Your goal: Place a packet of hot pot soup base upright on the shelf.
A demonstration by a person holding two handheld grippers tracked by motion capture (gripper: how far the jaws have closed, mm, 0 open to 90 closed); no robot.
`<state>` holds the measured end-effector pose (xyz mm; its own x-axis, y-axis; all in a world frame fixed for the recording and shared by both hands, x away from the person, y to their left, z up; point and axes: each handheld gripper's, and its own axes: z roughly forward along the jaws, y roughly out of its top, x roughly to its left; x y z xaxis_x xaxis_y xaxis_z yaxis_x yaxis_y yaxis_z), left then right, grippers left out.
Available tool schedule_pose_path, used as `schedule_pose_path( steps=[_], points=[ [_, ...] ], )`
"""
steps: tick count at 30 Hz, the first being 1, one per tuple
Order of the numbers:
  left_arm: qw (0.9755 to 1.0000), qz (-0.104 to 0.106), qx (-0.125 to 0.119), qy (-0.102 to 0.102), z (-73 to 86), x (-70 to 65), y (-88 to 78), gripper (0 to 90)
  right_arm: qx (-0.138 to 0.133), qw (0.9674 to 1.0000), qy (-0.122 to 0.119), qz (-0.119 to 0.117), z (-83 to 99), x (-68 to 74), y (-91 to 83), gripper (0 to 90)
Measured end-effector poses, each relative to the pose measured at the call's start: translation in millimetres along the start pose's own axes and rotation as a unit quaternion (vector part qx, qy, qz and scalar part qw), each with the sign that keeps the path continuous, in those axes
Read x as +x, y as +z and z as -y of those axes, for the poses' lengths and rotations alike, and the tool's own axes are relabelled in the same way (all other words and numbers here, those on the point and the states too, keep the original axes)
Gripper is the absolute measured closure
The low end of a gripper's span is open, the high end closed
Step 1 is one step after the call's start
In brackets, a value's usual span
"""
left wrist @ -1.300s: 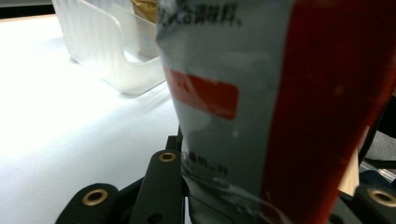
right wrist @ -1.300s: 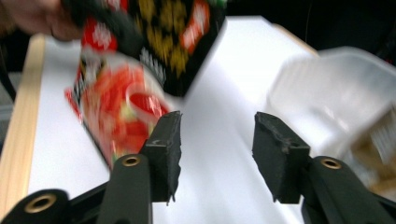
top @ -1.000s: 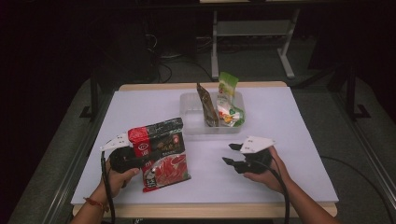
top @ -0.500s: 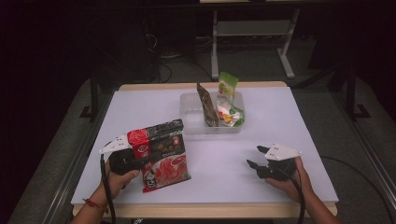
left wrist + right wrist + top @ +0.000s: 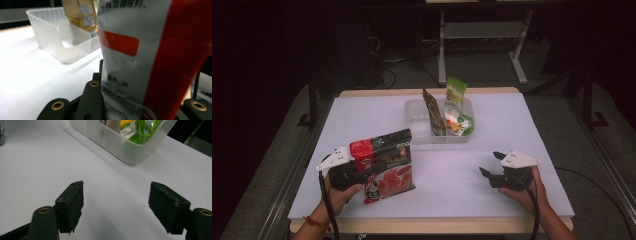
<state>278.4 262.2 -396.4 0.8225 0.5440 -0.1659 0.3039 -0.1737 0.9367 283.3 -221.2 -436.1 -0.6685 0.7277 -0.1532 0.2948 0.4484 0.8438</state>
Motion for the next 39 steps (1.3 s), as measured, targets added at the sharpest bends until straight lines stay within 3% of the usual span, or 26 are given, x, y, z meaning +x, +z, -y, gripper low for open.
schedule_pose_path(
  steps=[10,20,28,39],
  points=[
    [0.999,-0.035,-0.013,0.022,-16.1,-2.4,-4.7,80.3,-0.005,1.0,0.001,0.003,1.0,-0.4,-3.5,26.6],
    [0.9974,-0.057,-0.028,0.034,-38.2,-1.5,-3.5,80.3,-0.012,0.9999,0.005,0.005,0.1,1.1,-5.5,25.8],
    [0.995,-0.081,-0.056,0.016,-54.3,7.7,-1.3,80.3,-0.009,0.9999,0.005,0.003,0.4,1.6,-4.7,25.7],
    [0.9923,-0.096,-0.076,0.014,-68.4,13.7,6.1,80.3,-0.013,0.9999,0.008,0.003,0.1,2.2,-5.5,25.5]
  ],
)
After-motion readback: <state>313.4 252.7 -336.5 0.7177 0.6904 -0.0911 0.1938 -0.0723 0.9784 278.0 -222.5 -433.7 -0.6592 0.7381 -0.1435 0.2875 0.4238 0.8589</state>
